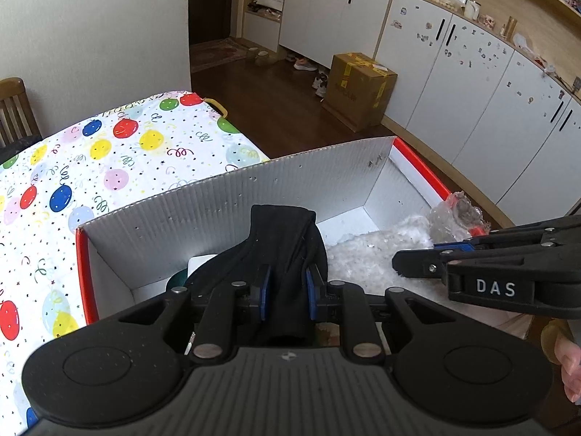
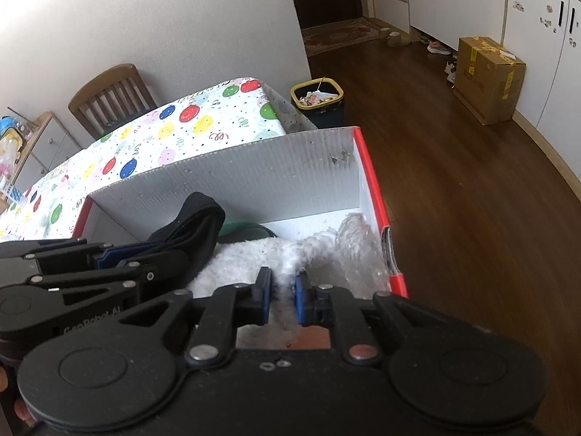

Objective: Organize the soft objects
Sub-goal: 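Lower both items into the box and open the right tool to release the knitted cloth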

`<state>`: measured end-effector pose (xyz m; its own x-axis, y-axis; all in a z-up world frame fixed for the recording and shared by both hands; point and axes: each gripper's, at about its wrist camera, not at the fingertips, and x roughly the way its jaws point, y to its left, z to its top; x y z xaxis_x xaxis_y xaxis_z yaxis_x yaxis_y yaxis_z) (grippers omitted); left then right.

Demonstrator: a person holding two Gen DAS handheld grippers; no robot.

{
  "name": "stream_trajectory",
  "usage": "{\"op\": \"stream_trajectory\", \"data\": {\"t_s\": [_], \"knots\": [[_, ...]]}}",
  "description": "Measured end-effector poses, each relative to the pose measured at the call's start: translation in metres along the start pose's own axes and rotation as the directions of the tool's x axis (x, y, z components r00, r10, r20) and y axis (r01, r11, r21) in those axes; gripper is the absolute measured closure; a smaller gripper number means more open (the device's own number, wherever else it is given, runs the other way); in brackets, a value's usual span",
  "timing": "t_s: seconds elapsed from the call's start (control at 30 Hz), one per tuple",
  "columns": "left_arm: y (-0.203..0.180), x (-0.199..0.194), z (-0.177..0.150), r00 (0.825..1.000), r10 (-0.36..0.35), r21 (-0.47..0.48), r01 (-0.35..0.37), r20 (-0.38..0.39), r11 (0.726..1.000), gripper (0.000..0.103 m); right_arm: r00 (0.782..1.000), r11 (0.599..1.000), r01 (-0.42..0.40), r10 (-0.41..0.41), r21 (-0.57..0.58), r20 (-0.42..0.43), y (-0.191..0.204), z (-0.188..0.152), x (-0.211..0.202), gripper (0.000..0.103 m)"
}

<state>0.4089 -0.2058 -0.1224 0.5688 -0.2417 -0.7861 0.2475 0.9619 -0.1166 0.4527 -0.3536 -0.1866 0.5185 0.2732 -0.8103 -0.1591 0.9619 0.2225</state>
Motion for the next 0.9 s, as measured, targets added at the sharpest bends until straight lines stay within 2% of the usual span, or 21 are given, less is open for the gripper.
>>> {"op": "stream_trajectory", "data": {"t_s": [0.63, 0.9], "knots": [[-0.006, -0.025, -0.004, 0.998, 0.032, 0.019, -0.033, 0.046, 0.999, 0.074, 0.999, 0.999, -0.02, 0.021, -0.038, 0.032, 0.001, -0.003, -0.032, 0.078], [-0.001, -0.04, -0.006, 0.997, 0.024, -0.004, -0.024, 0.069, 1.0, 0.074, 0.996, 0.996, -0.048, 0.053, -0.078, 0.067, 0.009, -0.005, -0.052, 0.057]]}}
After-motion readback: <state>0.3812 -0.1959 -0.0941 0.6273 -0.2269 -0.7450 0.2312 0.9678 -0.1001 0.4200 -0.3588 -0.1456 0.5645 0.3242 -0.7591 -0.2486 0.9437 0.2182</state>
